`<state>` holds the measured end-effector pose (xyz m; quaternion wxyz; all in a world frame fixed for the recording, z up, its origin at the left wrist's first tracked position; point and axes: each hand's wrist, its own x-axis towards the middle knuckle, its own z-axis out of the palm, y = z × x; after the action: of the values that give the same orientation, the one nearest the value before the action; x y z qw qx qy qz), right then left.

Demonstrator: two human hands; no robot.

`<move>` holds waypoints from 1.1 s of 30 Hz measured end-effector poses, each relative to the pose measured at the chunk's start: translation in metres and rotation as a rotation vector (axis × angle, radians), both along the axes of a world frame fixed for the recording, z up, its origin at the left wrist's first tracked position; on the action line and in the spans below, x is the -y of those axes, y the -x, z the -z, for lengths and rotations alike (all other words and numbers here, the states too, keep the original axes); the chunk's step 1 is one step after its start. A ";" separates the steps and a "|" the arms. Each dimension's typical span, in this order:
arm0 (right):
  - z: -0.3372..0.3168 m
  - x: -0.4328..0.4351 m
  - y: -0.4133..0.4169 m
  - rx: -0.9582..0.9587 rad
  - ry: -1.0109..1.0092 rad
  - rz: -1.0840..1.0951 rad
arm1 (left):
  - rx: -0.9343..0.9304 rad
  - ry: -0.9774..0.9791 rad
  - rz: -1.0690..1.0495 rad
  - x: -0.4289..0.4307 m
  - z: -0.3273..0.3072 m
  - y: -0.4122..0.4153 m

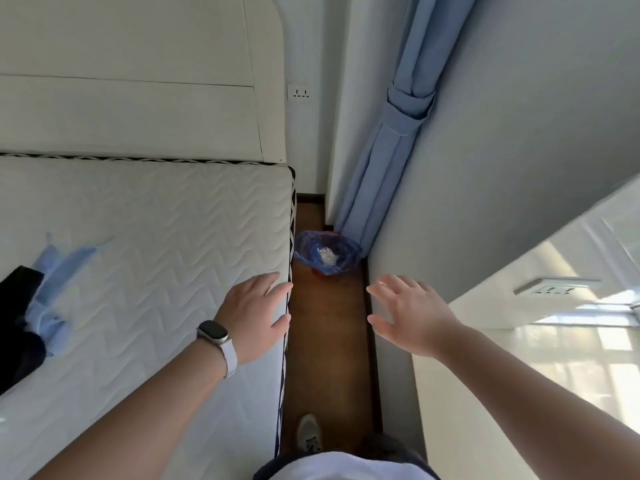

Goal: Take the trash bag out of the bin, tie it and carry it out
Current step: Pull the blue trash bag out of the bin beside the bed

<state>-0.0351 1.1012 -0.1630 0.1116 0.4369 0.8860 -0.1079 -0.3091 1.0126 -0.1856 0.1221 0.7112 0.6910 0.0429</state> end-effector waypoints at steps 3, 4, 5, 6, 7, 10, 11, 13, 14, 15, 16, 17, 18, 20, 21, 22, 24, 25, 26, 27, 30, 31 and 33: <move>0.016 -0.031 0.011 0.000 0.031 0.024 | -0.008 0.015 0.025 -0.035 0.003 0.003; 0.021 -0.045 0.015 -0.008 0.034 0.032 | -0.015 0.022 0.031 -0.047 0.006 0.005; 0.027 -0.058 0.019 -0.016 0.038 0.038 | -0.022 0.029 0.034 -0.059 0.010 0.008; 0.034 -0.072 0.023 -0.022 0.046 0.043 | -0.028 0.039 0.034 -0.071 0.014 0.010; 0.041 -0.086 0.028 -0.026 0.055 0.046 | -0.031 0.050 0.030 -0.084 0.018 0.012; 0.061 -0.133 0.043 -0.026 0.066 0.041 | -0.049 0.083 0.022 -0.125 0.032 0.016; 0.067 -0.149 0.048 -0.031 0.070 0.034 | -0.061 0.092 0.017 -0.139 0.035 0.017; 0.077 -0.180 0.058 -0.049 0.086 0.029 | -0.080 0.122 -0.004 -0.169 0.038 0.020; 0.082 -0.193 0.062 -0.061 0.094 0.028 | -0.087 0.142 -0.013 -0.184 0.040 0.021; 0.087 -0.204 0.066 -0.075 0.102 0.031 | -0.092 0.156 -0.011 -0.197 0.041 0.022; 0.091 -0.214 0.071 -0.090 0.104 0.034 | -0.098 0.161 0.001 -0.210 0.043 0.024; 0.094 -0.224 0.075 -0.102 0.106 0.036 | -0.096 0.155 0.018 -0.223 0.044 0.026; 0.097 -0.233 0.080 -0.114 0.108 0.034 | -0.086 0.137 0.036 -0.235 0.046 0.028; 0.101 -0.249 0.087 -0.132 0.112 0.039 | -0.063 0.101 0.052 -0.257 0.051 0.031; 0.104 -0.256 0.089 -0.137 0.114 0.048 | -0.057 0.099 0.050 -0.267 0.054 0.032; 0.107 -0.264 0.090 -0.135 0.115 0.056 | -0.052 0.109 0.042 -0.276 0.057 0.033; 0.116 -0.277 0.088 -0.118 0.110 0.058 | -0.048 0.145 0.044 -0.290 0.067 0.033; 0.120 -0.284 0.085 -0.104 0.099 0.065 | -0.057 0.159 0.065 -0.298 0.073 0.035; 0.124 -0.291 0.082 -0.090 0.091 0.070 | -0.063 0.171 0.086 -0.307 0.079 0.037; 0.128 -0.299 0.081 -0.078 0.094 0.070 | -0.056 0.181 0.095 -0.316 0.086 0.041; 0.143 -0.320 0.077 -0.041 0.103 0.097 | -0.018 0.209 0.078 -0.343 0.106 0.051; 0.148 -0.327 0.077 -0.039 0.110 0.113 | 0.001 0.219 0.075 -0.352 0.113 0.053; 0.158 -0.342 0.080 -0.031 0.135 0.135 | 0.029 0.231 0.079 -0.367 0.128 0.059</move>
<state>-0.1152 1.4428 -0.3206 0.1197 0.4852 0.8469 -0.1814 -0.3681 1.3797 -0.3140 0.2149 0.7183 0.6610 -0.0317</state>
